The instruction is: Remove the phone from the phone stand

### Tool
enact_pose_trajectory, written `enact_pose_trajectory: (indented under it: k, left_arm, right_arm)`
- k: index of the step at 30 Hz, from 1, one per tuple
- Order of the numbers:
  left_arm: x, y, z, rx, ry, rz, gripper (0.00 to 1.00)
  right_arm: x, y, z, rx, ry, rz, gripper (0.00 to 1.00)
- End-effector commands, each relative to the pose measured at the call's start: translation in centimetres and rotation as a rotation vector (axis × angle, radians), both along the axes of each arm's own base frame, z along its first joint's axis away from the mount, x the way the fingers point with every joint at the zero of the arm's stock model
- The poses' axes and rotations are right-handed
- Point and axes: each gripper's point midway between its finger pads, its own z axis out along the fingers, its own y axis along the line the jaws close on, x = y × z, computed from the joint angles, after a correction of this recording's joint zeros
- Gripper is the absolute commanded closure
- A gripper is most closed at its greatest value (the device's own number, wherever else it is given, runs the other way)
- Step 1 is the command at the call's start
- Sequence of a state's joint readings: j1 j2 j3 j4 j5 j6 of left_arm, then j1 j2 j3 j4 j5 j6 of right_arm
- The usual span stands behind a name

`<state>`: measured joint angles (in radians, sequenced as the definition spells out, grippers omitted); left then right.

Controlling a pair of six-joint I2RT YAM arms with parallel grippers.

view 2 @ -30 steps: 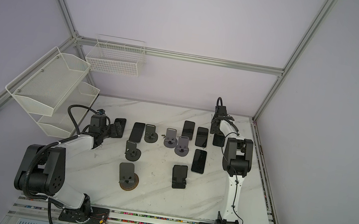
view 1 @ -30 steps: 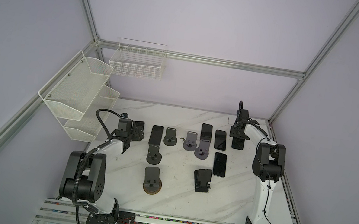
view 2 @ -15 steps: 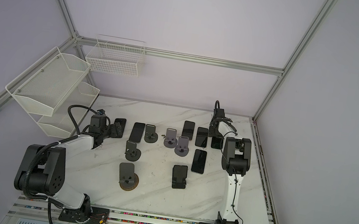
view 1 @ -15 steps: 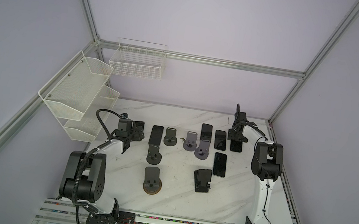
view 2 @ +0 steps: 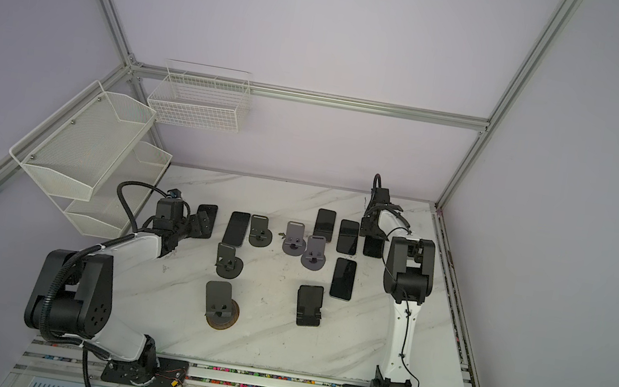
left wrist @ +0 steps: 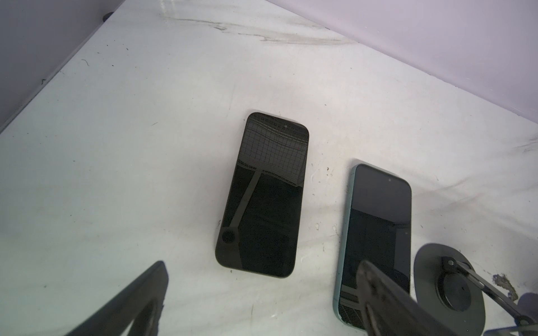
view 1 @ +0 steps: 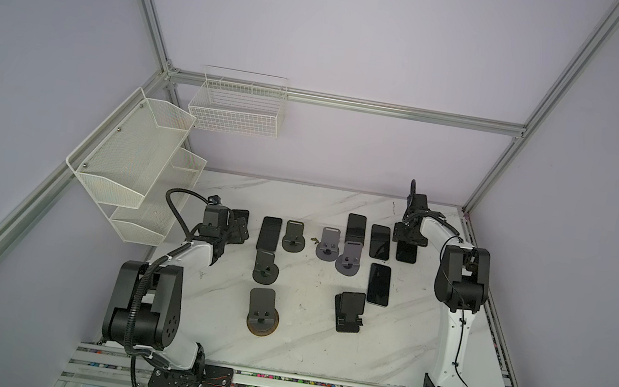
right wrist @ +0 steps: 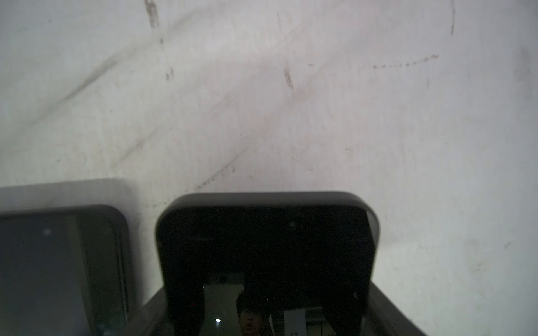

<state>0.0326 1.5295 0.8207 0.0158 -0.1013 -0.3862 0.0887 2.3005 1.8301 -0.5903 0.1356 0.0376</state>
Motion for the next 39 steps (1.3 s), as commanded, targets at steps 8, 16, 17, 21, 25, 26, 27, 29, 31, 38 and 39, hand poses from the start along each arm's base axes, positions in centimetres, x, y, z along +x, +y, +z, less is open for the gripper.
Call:
enact_pose_trajectory:
  k: [8,16,17,21,25,26,27,29,31,38,39]
  left_arm:
    - [-0.1,0.6,0.6,-0.008,-0.037,0.033,0.00]
    - [-0.1,0.5,0.7,-0.008,-0.042,0.033,0.00]
    - [-0.1,0.5,0.6,-0.009,-0.037,0.031,0.00]
    - [0.0,0.5,0.6,-0.010,-0.038,0.030,0.00]
    - [0.0,0.5,0.5,-0.010,-0.030,0.030,0.00]
    - [0.0,0.5,0.6,-0.010,-0.031,0.032,0.00]
    - [-0.1,0.6,0.6,-0.007,-0.033,0.034,0.00]
    - [-0.1,0.6,0.6,-0.008,-0.036,0.039,0.00]
    - [-0.1,0.7,0.7,-0.008,-0.039,0.040,0.00]
    - [-0.1,0.7,0.6,-0.008,-0.035,0.042,0.00]
    - [-0.1,0.7,0.6,-0.009,-0.035,0.042,0.00]
  right_arm:
    - [-4.3,-0.3,-5.9,0.141,0.235,0.049,0.27]
    - [-5.0,-1.5,-6.8,0.078,0.267,0.024,0.27]
    - [-5.1,-1.6,-6.8,0.070,0.269,0.022,0.27]
    - [-5.0,-1.9,-6.8,0.048,0.272,0.026,0.27]
    - [-5.3,-1.3,-6.9,0.048,0.277,0.049,0.25]
    - [-5.3,-1.2,-6.8,0.048,0.273,0.048,0.25]
    - [-5.1,-1.1,-6.7,0.051,0.269,0.045,0.24]
    - [-5.1,-1.1,-6.6,0.054,0.267,0.044,0.24]
    - [-5.1,-1.3,-6.4,0.044,0.260,0.040,0.24]
    - [-5.1,-1.2,-6.5,0.041,0.251,0.036,0.22]
    - [-5.0,-1.2,-6.6,0.043,0.250,0.035,0.21]
